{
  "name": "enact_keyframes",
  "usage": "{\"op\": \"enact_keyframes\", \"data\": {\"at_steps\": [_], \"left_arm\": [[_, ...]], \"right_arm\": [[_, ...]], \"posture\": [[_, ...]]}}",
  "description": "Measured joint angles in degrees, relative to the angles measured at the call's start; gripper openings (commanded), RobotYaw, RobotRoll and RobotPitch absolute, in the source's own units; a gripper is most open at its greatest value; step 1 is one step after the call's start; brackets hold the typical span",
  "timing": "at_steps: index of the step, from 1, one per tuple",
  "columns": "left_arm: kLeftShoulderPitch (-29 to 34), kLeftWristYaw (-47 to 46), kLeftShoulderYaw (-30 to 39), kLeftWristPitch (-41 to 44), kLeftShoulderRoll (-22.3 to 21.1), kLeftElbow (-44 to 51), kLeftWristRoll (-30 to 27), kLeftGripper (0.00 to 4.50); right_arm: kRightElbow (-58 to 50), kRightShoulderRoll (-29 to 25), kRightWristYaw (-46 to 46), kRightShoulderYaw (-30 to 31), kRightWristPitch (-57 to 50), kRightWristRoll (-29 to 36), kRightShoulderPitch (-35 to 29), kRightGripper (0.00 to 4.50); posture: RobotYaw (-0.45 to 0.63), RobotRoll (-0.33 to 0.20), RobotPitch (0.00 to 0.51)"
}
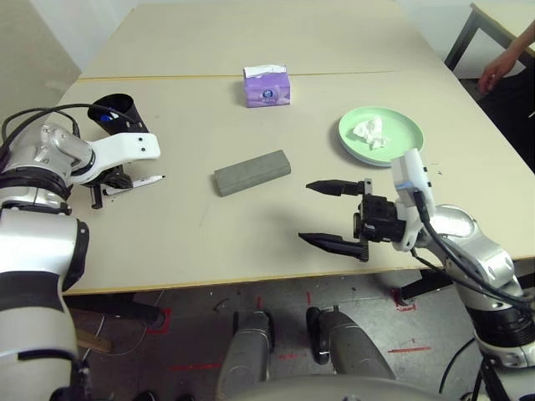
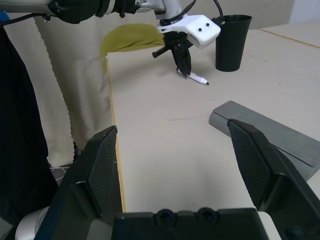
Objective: Organize and tidy the items on the table.
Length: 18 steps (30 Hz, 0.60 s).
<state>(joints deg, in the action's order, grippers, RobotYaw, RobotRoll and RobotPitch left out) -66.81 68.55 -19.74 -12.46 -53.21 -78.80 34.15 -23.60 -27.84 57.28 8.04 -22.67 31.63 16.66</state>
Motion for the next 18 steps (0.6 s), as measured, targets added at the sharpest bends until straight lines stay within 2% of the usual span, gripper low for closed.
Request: {"op": "enact_keyframes", "data": {"at_steps": [1,2,4,14,18], "left_arm": [[0.0,0.3,0.1,0.1,0.1,0.0,-0.1,0.41],[-0.1,0.7,0.1,0.3,0.1,0.0,-0.1,0.83],[-0.3,0.8,0.3,0.6,0.1,0.0,-0.1,1.23],[-1.3,1.1,0.2,0.8,0.1,0.0,0.2,4.48],[-1.4,1.1,0.0,0.7,0.1,0.0,0.3,4.48]], "right_arm": [[0.0,0.0,0.0,0.0,0.0,0.0,0.0,4.50],[0.0,0.0,0.1,0.0,0.0,0.0,0.0,4.50],[0.0,0.0,0.2,0.1,0.1,-0.1,0.0,4.50],[0.6,-0.2,0.5,0.6,0.7,-0.7,0.0,4.50],[0.6,-0.3,0.5,0.8,0.8,-0.8,0.0,4.50]], "posture": [[-0.11,0.000,0.181],[-0.11,0.000,0.180],[-0.12,0.000,0.178],[-0.12,0.000,0.178],[-0.12,0.000,0.176]]}}
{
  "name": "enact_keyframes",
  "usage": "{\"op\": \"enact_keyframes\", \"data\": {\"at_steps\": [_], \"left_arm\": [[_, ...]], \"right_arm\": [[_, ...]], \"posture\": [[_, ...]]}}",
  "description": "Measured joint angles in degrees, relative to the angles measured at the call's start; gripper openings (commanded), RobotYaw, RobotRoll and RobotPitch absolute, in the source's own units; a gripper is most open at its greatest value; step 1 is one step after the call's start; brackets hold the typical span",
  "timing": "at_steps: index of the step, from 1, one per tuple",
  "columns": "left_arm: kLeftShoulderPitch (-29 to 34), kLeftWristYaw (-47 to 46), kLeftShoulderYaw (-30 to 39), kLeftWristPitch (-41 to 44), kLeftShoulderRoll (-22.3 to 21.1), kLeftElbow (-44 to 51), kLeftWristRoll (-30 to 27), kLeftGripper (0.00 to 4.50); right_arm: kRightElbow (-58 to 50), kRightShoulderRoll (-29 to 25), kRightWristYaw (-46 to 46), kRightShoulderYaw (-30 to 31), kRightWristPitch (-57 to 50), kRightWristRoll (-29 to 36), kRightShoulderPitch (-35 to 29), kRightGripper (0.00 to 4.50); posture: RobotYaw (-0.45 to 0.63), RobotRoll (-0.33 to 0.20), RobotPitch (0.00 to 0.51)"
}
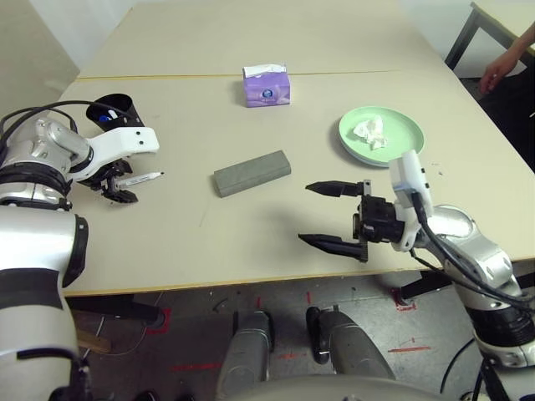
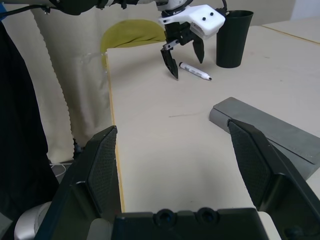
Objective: Organize and tidy the items on the table.
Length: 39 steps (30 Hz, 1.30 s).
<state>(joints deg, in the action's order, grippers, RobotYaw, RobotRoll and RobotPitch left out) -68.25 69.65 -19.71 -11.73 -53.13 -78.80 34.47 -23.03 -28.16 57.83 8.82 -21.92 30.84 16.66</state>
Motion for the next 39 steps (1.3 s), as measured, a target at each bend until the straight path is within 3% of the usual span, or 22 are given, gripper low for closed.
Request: {"op": "enact_keyframes", "data": {"at_steps": [14,23,39], "left_arm": [[-0.4,0.0,-0.9,1.4,0.0,0.0,1.1,4.48],[1.1,1.9,2.1,7.2,2.1,0.0,-1.9,4.48],[2.3,2.7,2.7,8.1,1.9,0.3,-2.5,4.48]], "right_arm": [[0.0,-0.2,0.0,0.5,0.1,-0.2,0.0,4.50],[-0.3,-0.7,-0.1,0.6,0.1,-0.1,0.0,4.50],[-1.2,-1.7,-0.6,0.6,-0.2,0.0,0.0,4.50]], "posture": [[-0.12,0.000,0.183],[-0.14,0.000,0.189],[-0.14,0.000,0.192]]}}
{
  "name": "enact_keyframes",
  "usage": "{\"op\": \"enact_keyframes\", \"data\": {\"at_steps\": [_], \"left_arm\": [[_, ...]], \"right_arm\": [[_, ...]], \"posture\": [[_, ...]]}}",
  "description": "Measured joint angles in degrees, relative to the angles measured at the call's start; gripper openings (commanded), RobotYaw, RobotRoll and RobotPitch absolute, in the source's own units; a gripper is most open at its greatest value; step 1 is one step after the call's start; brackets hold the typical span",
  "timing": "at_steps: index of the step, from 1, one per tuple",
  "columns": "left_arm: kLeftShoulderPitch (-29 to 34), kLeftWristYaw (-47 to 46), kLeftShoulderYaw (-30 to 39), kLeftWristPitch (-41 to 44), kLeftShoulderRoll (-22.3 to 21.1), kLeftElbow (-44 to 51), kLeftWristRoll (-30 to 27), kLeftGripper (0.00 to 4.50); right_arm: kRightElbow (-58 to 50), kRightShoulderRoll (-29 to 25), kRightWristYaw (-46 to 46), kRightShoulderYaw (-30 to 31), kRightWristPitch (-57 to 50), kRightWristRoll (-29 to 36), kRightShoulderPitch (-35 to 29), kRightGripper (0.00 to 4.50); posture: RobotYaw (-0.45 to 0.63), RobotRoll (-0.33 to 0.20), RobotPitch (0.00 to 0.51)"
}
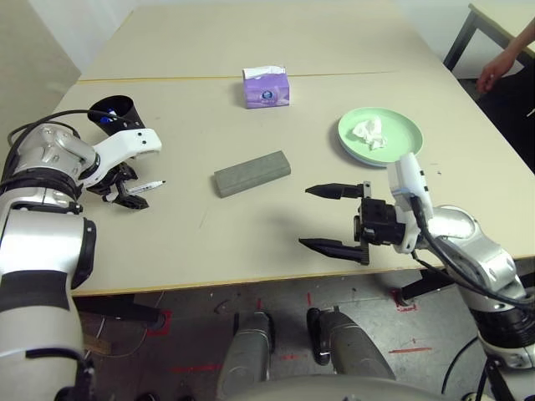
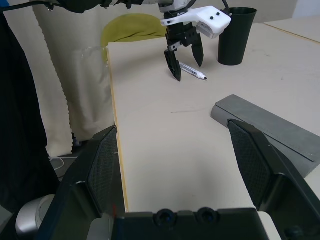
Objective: Organize and tidy the items on the table.
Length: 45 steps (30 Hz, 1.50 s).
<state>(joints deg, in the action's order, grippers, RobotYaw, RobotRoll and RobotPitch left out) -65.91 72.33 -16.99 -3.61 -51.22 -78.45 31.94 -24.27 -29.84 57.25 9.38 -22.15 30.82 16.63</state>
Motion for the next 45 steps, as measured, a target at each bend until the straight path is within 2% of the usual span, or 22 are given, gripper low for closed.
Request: {"op": "enact_keyframes", "data": {"at_steps": [2,5,15,16,27,37,40,45], "left_arm": [[0.0,0.0,0.0,-0.3,0.0,0.0,0.0,4.48],[-0.1,-0.1,-0.4,-0.9,0.0,0.0,0.3,3.85],[-0.3,0.4,-1.9,-2.2,0.1,-0.2,1.2,0.48],[-0.5,0.4,-1.9,-2.2,0.1,-0.2,1.2,0.26],[-0.8,1.6,-1.5,-2.0,0.2,-0.3,1.0,0.25],[-6.6,11.6,6.7,-0.3,0.4,0.0,-8.7,0.25],[-7.0,14.6,8.9,0.0,-0.7,0.1,-11.3,0.25],[-9.1,17.8,16.2,4.6,-3.0,1.0,-19.0,0.25]], "right_arm": [[0.0,0.0,0.0,0.0,0.0,0.0,0.1,4.50],[0.0,0.0,0.0,0.0,0.0,0.0,0.4,4.50],[0.0,0.1,-0.1,0.0,0.0,0.0,0.7,4.50],[0.0,0.1,-0.2,0.0,0.0,0.0,0.7,4.50],[0.0,0.1,-0.5,0.0,0.0,0.0,0.7,4.50],[2.3,0.7,-0.5,-0.2,0.8,0.1,0.7,4.50],[3.9,1.1,-0.5,-0.7,1.4,0.1,0.7,4.50],[6.6,4.5,-2.4,-2.9,1.5,1.9,1.4,4.50]], "posture": [[-0.14,0.000,0.191],[-0.14,0.000,0.190],[-0.14,0.000,0.184],[-0.14,0.000,0.183],[-0.13,0.000,0.180],[-0.10,0.000,0.170],[-0.09,0.000,0.165],[-0.07,0.000,0.160]]}}
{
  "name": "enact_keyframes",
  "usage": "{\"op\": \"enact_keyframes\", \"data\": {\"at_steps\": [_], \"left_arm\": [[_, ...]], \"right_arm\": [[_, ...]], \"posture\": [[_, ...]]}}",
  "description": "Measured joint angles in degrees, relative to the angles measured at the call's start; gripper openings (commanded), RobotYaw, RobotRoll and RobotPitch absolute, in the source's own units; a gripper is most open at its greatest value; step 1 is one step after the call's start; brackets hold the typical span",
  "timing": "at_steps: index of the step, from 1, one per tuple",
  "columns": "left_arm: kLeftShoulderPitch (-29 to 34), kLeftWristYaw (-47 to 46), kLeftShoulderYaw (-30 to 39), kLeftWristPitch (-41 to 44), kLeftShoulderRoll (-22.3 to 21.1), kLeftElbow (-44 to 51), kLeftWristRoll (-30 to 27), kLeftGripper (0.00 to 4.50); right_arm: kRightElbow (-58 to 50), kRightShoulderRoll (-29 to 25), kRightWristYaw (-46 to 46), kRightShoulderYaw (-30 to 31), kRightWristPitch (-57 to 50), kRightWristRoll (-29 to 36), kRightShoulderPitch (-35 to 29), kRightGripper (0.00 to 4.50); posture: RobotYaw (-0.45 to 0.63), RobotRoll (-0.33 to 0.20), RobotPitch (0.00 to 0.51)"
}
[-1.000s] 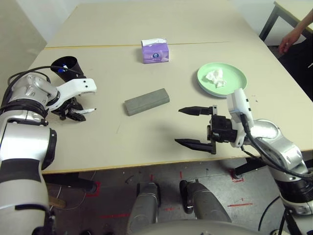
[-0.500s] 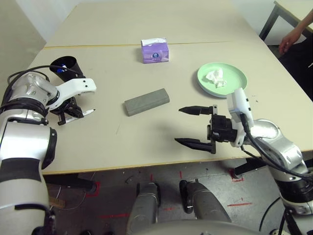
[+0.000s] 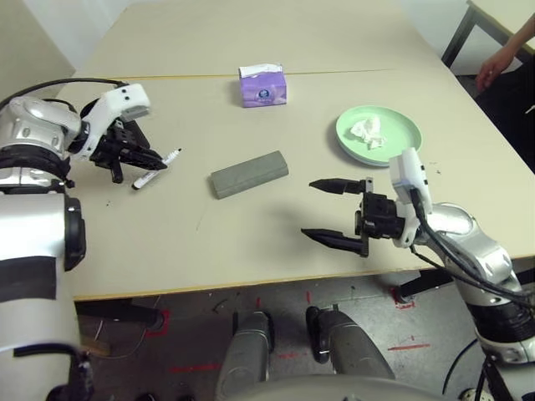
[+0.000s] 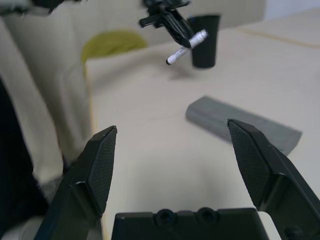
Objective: Organize and tidy the items on the table.
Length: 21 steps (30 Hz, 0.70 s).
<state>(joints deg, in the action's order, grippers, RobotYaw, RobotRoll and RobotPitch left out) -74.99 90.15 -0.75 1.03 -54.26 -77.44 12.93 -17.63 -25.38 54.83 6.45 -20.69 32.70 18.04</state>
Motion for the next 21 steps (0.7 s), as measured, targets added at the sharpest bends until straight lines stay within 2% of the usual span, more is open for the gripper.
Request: {"op": "enact_keyframes", "data": {"at_steps": [4,10,21], "left_arm": [[-0.1,-1.3,6.9,3.8,-2.0,0.8,-6.7,0.25],[0.4,-10.6,17.3,5.1,-5.6,1.4,-16.1,0.25],[6.0,-29.7,22.1,-6.4,-7.3,2.1,-19.7,0.25]], "right_arm": [[0.6,0.7,-0.9,-1.0,0.0,0.4,0.9,4.50],[1.9,2.7,-2.1,-1.4,0.0,0.6,1.0,4.50],[3.6,3.1,-3.5,-1.6,0.5,0.2,1.8,4.50]], "posture": [[-0.06,0.000,0.155],[-0.03,0.000,0.150],[-0.02,0.000,0.152]]}}
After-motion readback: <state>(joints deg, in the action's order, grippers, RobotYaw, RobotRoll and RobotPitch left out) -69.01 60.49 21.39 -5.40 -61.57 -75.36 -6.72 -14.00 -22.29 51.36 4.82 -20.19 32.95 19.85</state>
